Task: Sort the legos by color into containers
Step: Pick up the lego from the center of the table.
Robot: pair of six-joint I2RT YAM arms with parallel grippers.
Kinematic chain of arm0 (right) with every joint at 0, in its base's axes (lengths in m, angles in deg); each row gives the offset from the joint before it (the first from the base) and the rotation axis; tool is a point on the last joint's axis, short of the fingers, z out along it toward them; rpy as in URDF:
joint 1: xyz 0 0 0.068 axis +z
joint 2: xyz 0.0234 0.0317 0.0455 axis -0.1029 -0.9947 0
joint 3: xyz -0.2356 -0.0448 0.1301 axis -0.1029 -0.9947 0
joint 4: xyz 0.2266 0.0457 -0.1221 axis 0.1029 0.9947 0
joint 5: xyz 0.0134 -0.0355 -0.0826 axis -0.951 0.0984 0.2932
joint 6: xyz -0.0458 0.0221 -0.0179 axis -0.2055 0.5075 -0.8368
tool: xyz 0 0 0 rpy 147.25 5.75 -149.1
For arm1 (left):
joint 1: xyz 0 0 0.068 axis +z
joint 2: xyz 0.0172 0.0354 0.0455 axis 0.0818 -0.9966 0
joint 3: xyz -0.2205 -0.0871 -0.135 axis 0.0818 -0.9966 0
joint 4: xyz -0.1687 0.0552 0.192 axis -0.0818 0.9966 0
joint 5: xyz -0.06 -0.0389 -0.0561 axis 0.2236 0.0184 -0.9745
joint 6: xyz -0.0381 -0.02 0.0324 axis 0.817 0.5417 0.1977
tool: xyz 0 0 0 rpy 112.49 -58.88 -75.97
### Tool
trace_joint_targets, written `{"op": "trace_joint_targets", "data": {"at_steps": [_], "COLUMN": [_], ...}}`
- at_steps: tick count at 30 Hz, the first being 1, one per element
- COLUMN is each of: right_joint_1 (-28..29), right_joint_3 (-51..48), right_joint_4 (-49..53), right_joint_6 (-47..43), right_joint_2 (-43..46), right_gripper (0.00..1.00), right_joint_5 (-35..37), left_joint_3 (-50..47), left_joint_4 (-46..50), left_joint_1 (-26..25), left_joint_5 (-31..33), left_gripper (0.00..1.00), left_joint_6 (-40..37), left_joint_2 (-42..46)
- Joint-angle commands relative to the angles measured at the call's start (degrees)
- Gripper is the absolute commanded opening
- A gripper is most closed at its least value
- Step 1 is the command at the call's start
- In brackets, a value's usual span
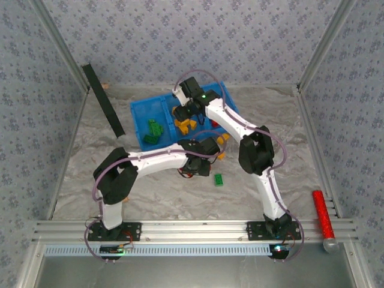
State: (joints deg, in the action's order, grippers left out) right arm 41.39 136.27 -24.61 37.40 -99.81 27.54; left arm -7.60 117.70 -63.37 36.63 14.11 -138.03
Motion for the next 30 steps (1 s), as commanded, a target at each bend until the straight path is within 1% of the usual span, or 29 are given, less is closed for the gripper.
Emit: {"op": "trace_joint_targets", "data": {"at_steps": [1, 8, 12, 17, 21, 26, 30], "right_joint_1": [-0.4, -0.6, -1.1, -2.7, -3.7, -5.8, -6.7], "right_joint_3": [-1.4, -7.1, -10.5, -16.1, -21.2, -31.6, -38.5], "right_joint_4": [1.3, -1.9, -3.1, -5.0, -5.0, -7.8, -6.8], "right_joint_6": [-1.0, 0.1, 0.7, 2.2, 3.2, 5.6, 7.3], "right_joint_2": [4.7, 10.5, 14.1, 20.5, 26.4, 34.9, 41.3], "right_gripper": [0.58, 0.55, 0.55, 0.55, 0.56, 0.56, 0.57], "right_joint_5": [-0.9, 0.9, 2.1, 2.5, 3.5, 4.3, 5.2], "left_joint_3": [2.7, 3.4, 3.2, 2.7, 2.6, 2.7, 2.9], "left_joint_4": [-0.6, -0.8, -1.0, -1.6, -1.9, -2.0, -1.5], "left_joint_1": [-0.6, -0.5, -0.4, -0.3, 0.0, 0.6, 0.9], "left_joint_5": [0.2, 0.3, 0.1, 0.0, 0.0, 0.1, 0.2], "left_gripper": [0.62, 0.61, 0.57, 0.50, 0.41, 0.34, 0.29], "left_joint_6": [-0.6, -1.0, -0.6, -0.1, 0.1, 0.1, -0.1], "left_joint_2": [-1.2, -2.7, -3.4, -4.0, -4.0, -4.3, -3.8]}}
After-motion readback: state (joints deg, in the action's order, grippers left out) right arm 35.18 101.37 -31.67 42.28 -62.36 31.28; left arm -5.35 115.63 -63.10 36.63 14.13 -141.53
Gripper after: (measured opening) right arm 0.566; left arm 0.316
